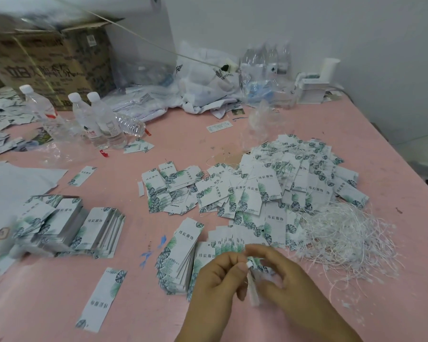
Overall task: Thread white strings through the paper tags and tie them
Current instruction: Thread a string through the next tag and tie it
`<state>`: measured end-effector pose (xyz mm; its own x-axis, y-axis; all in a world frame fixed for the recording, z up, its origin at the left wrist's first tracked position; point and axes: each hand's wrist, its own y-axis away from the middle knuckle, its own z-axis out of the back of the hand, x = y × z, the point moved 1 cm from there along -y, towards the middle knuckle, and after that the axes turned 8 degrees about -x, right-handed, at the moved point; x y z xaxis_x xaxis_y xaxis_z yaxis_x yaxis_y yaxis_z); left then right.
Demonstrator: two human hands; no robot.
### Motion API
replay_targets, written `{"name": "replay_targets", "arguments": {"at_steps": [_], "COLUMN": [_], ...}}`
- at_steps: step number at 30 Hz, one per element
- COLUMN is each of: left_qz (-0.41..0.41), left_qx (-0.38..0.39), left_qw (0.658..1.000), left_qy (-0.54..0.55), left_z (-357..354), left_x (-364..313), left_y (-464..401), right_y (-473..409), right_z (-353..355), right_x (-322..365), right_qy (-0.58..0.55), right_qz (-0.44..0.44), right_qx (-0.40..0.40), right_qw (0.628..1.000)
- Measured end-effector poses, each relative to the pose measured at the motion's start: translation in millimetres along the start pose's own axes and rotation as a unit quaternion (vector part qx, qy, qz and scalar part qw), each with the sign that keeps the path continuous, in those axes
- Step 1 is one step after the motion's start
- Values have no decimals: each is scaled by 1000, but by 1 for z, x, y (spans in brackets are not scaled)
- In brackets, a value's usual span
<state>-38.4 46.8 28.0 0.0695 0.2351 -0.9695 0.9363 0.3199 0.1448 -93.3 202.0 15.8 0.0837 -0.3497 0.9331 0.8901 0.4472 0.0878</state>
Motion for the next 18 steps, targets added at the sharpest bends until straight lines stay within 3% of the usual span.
{"name": "replay_targets", "arguments": {"at_steps": [2,4,9,15,18], "left_qz": [18,40,99,111,138], "left_qx": [-1,-14,-46,-34,-94], "left_qw": [999,997,978,940,914], "left_qy": [31,69,176,320,370], "left_z": [-2,-3,-1,0,4], "left_x": [-1,-1,-1,-8,4], "left_y": [-3,-7,-16,-35,-46], "right_y": [-1,-3,-2,0,3], "right_z": [-2,-6,-13,-21,-18], "right_x": [2,2,-12,-19,-26], "right_qy": [-35,-46,-100,-201,-263], "right_qz": [-3,1,-28,-110,-151], "right_qx": [77,97,81,77,47], "right_qw": [996,994,991,970,952]}}
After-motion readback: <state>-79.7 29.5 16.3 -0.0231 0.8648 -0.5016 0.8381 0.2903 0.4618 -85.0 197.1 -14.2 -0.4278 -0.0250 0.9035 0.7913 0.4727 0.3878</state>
